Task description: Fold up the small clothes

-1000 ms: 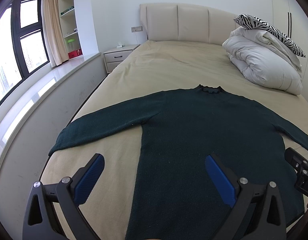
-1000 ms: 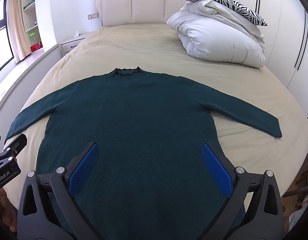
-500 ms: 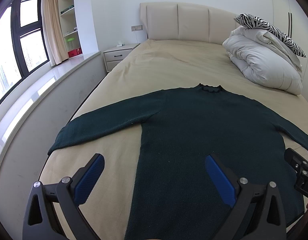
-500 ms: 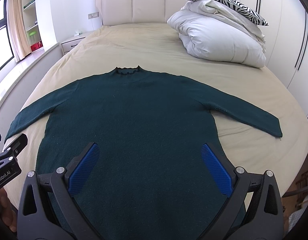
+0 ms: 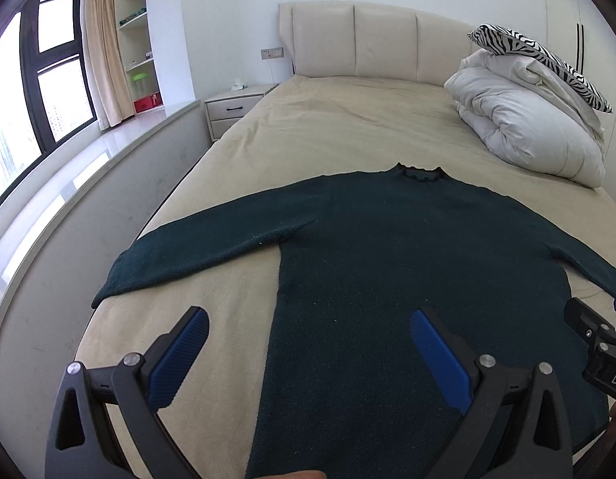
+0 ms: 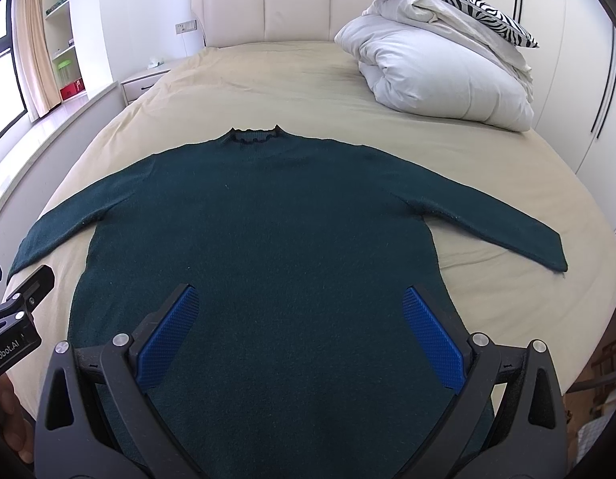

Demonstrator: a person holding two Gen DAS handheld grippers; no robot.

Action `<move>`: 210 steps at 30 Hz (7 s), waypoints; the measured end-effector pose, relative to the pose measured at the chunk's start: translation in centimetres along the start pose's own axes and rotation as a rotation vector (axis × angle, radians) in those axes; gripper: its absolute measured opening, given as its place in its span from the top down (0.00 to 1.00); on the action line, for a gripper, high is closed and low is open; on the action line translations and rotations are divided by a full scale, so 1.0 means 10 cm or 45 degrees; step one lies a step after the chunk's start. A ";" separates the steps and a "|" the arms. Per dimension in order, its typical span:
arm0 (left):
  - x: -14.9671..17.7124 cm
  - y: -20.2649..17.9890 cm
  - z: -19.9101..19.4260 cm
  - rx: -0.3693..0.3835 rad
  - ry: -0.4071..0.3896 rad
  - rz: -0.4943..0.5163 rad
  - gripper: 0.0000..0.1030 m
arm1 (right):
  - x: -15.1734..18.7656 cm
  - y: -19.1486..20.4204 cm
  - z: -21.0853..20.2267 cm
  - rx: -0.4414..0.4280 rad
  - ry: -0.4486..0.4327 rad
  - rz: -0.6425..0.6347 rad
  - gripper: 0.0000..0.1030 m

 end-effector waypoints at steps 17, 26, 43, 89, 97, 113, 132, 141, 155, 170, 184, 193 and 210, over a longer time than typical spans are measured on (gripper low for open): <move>0.30 -0.41 0.42 0.126 0.199 0.024 0.00 | -0.17 -0.80 0.38 -0.150 0.002 0.239 0.00; 0.18 -0.79 0.80 0.379 0.316 -0.084 0.00 | 0.07 -3.70 1.07 -0.249 0.013 1.106 0.13; -0.05 -1.06 1.20 0.550 0.426 -0.141 0.05 | 0.22 -5.55 1.86 -0.333 -0.180 1.600 0.92; -0.57 -2.03 2.04 0.719 0.517 -0.022 0.90 | -1.10 -1.93 0.96 -0.366 -0.350 0.331 0.09; -0.77 -1.59 1.97 0.676 0.437 -0.035 0.93 | -1.10 -2.60 1.21 -0.447 -0.234 0.517 0.14; -0.86 -0.97 2.10 0.586 0.351 -0.084 0.93 | -1.40 -2.70 2.65 -0.460 0.143 0.581 0.42; -0.72 -1.09 2.05 0.637 0.393 -0.140 0.93 | -1.54 -2.65 3.14 -0.342 0.262 0.443 0.96; -0.70 -0.99 2.18 0.691 0.396 -0.205 0.92 | -1.40 -2.82 2.87 -0.484 0.193 0.544 0.92; -0.86 -0.93 2.15 0.716 0.347 -0.179 0.91 | -0.98 -2.35 2.62 -0.353 0.317 0.250 0.91; -0.89 -0.44 1.93 0.746 0.247 -0.315 0.49 | -1.02 -2.46 2.41 -0.297 0.187 0.330 0.87; 0.20 2.41 1.44 0.648 0.125 -1.121 0.32 | -1.24 -0.90 0.83 -0.468 -0.290 -0.001 0.15; 0.45 3.21 1.63 0.631 0.037 -1.602 0.30 | -0.90 -0.08 0.76 -0.856 -0.023 0.177 0.15; -0.88 1.81 1.42 0.479 -0.018 -0.789 0.92 | -0.51 -0.59 0.86 -0.859 0.001 0.304 0.15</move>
Point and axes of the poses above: each gripper's, at about its wrist camera, not at the fingertips, and z roughly the way its jaws point, y to its left, x to its underside, the point moved 10 cm from there along z, roughly the way its jaws point, and after that the axes turned 5 degrees about y, right-handed, at the moved point
